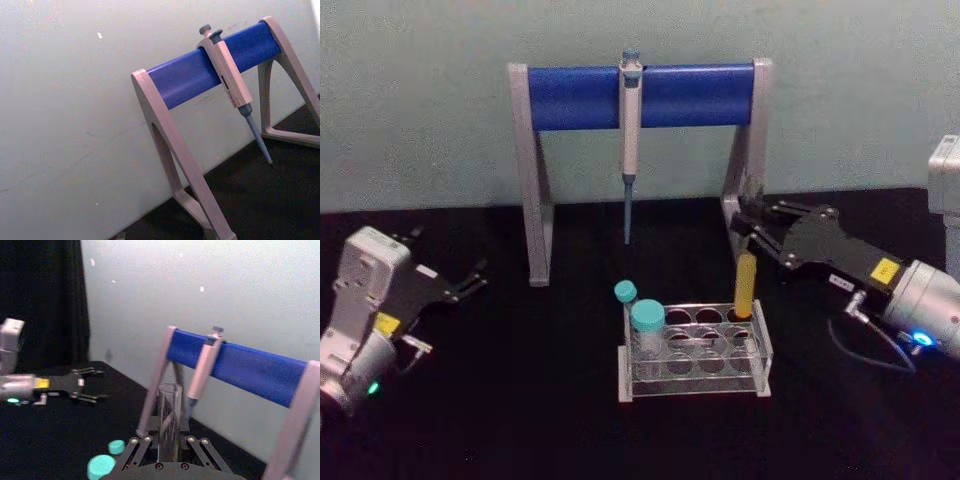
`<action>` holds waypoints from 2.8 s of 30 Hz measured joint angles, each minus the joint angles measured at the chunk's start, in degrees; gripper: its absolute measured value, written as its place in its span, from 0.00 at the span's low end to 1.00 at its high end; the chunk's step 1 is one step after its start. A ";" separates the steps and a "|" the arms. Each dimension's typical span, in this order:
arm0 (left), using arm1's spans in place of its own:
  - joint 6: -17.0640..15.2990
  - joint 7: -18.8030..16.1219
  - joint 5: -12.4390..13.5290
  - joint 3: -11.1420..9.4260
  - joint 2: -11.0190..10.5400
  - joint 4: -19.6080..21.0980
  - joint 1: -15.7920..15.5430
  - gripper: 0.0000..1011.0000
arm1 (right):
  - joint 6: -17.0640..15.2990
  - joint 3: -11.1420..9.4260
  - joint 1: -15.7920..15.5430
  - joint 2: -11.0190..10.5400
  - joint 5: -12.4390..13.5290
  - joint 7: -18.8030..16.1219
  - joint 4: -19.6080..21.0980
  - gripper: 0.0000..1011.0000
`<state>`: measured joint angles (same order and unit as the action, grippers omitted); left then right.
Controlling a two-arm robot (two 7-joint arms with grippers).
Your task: Pick up the test tube from the test tube rack, shake it, then place it back into the test tube rack.
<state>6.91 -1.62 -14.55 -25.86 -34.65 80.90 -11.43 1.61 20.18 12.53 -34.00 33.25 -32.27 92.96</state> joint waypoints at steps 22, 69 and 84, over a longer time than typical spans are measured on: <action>0.00 0.00 0.00 0.00 0.00 0.00 0.00 0.99 | 7.98 -1.19 2.56 9.22 -3.49 2.12 -6.93 0.23; 0.00 0.00 0.00 0.00 0.00 0.01 0.00 0.99 | 6.58 2.40 3.18 4.92 0.93 -4.69 -8.96 0.23; 0.00 0.00 0.00 0.00 0.00 0.01 0.00 0.99 | 6.99 2.98 3.95 5.80 0.04 -4.73 -10.98 0.23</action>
<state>6.91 -1.62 -14.55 -25.86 -34.64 80.90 -11.43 8.59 23.16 16.48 -28.20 33.29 -36.99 81.98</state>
